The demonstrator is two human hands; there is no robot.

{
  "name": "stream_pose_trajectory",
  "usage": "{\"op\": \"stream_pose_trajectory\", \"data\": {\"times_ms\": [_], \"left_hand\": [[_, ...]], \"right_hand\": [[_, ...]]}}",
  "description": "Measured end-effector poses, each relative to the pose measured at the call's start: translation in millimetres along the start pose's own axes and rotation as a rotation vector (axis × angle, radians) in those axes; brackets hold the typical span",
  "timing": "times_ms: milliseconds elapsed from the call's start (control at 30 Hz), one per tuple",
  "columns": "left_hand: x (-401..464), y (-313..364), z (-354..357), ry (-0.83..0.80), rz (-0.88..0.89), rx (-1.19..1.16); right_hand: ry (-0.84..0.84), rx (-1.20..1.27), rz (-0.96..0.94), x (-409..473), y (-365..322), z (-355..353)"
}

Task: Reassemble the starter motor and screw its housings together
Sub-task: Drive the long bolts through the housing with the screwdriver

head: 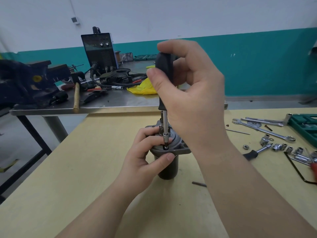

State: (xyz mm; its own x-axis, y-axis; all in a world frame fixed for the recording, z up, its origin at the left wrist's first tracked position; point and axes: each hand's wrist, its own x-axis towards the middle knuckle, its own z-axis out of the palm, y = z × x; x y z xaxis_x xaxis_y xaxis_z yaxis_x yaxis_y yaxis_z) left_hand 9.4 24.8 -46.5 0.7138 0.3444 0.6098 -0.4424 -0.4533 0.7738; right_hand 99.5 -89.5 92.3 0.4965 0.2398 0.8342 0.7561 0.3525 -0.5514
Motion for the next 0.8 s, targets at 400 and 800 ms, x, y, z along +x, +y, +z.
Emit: {"op": "stream_pose_trajectory", "data": {"times_ms": [400,800], "left_hand": [[-0.1,-2.7,-0.2,0.003,0.004,0.001],[0.3,-2.0,1.5,0.008,0.003,-0.006]], "right_hand": [[-0.309,0.543,0.327,9.4,2.7,-16.4],[-0.278,0.561,0.359,12.1,3.1,-18.3]]}}
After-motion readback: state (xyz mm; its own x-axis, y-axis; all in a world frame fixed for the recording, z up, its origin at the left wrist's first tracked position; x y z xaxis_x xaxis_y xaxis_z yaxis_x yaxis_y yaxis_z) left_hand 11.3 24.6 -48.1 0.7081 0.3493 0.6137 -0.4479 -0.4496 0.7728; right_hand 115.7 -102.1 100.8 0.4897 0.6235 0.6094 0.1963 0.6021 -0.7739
